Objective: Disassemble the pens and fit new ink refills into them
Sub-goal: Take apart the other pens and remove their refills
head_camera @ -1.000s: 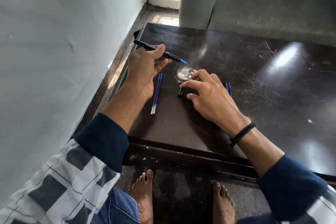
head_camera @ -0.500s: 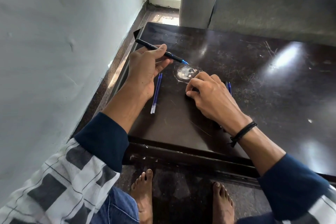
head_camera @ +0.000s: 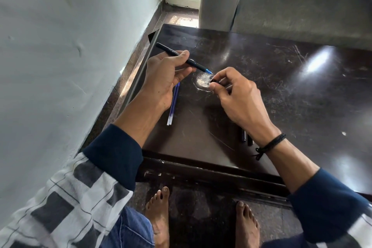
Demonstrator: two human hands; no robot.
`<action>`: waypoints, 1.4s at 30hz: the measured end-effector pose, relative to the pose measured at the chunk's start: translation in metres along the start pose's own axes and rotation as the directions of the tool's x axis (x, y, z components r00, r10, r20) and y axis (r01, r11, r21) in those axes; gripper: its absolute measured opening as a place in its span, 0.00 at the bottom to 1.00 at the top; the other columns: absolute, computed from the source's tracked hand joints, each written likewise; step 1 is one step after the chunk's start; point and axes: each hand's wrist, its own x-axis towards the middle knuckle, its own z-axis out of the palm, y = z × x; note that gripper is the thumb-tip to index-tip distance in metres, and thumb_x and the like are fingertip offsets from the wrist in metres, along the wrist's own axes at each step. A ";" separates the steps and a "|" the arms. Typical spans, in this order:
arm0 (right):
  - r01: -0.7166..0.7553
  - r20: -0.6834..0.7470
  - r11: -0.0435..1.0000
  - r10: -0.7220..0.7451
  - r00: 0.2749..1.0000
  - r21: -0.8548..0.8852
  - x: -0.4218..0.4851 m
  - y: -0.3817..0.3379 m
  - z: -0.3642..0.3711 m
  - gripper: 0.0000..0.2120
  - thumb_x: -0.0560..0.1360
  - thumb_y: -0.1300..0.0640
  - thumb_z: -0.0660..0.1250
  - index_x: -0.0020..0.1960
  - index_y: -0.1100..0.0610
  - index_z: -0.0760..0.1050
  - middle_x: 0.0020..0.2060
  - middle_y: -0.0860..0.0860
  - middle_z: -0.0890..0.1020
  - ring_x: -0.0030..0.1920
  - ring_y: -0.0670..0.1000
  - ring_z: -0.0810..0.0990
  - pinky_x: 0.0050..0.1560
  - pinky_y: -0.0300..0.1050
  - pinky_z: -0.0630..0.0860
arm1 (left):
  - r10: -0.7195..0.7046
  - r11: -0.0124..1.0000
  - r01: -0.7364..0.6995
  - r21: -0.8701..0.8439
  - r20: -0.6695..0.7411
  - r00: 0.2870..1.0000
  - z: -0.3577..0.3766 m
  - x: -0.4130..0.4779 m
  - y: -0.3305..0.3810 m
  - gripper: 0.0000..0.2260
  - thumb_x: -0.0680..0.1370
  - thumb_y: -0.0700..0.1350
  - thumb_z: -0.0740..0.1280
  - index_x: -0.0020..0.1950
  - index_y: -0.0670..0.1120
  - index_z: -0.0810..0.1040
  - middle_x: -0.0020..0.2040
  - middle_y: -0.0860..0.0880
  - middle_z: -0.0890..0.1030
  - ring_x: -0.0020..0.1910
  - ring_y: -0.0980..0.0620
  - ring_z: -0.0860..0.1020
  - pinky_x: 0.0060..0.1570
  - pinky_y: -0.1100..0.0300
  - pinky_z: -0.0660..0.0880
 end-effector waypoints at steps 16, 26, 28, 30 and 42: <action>-0.020 -0.077 1.000 0.020 0.997 0.002 0.000 0.002 0.001 0.04 0.78 0.48 0.71 0.51 0.46 0.78 0.38 0.37 0.80 0.41 0.37 0.78 0.41 0.44 0.73 | -0.008 0.999 0.005 0.048 0.053 0.999 0.002 -0.001 -0.003 0.02 0.78 0.39 0.71 0.46 0.43 0.82 0.43 0.44 0.86 0.46 0.44 0.87 0.44 0.59 0.82; 0.000 -0.062 1.000 0.000 0.998 -0.004 0.000 0.001 0.002 0.06 0.77 0.47 0.72 0.52 0.45 0.79 0.37 0.38 0.80 0.40 0.37 0.78 0.38 0.34 0.70 | -0.052 0.992 0.035 0.120 0.139 0.989 0.008 -0.008 -0.004 0.00 0.78 0.38 0.71 0.48 0.42 0.81 0.46 0.40 0.86 0.46 0.44 0.86 0.42 0.60 0.81; -0.009 -0.071 1.000 0.009 0.997 -0.003 0.000 0.001 0.001 0.06 0.77 0.46 0.73 0.51 0.45 0.79 0.37 0.38 0.80 0.41 0.38 0.79 0.39 0.38 0.71 | -0.029 0.994 0.016 0.110 0.114 0.993 0.008 -0.007 -0.004 0.02 0.79 0.38 0.71 0.46 0.42 0.81 0.45 0.41 0.85 0.45 0.44 0.86 0.42 0.60 0.81; -0.014 -0.077 1.000 0.014 0.997 -0.006 0.000 0.001 0.001 0.06 0.76 0.45 0.73 0.50 0.46 0.79 0.37 0.38 0.80 0.41 0.38 0.79 0.39 0.37 0.71 | -0.004 0.995 -0.004 0.099 0.085 0.996 0.006 -0.005 -0.002 0.03 0.79 0.38 0.71 0.45 0.43 0.81 0.44 0.42 0.85 0.45 0.45 0.86 0.42 0.60 0.81; -0.002 -0.068 1.000 0.002 0.998 -0.009 -0.001 0.002 0.004 0.07 0.77 0.46 0.72 0.50 0.47 0.79 0.36 0.38 0.79 0.37 0.38 0.78 0.37 0.36 0.71 | -0.015 0.995 0.003 0.104 0.107 0.994 0.005 -0.004 0.000 0.02 0.79 0.40 0.71 0.46 0.44 0.82 0.47 0.41 0.86 0.43 0.46 0.86 0.40 0.61 0.82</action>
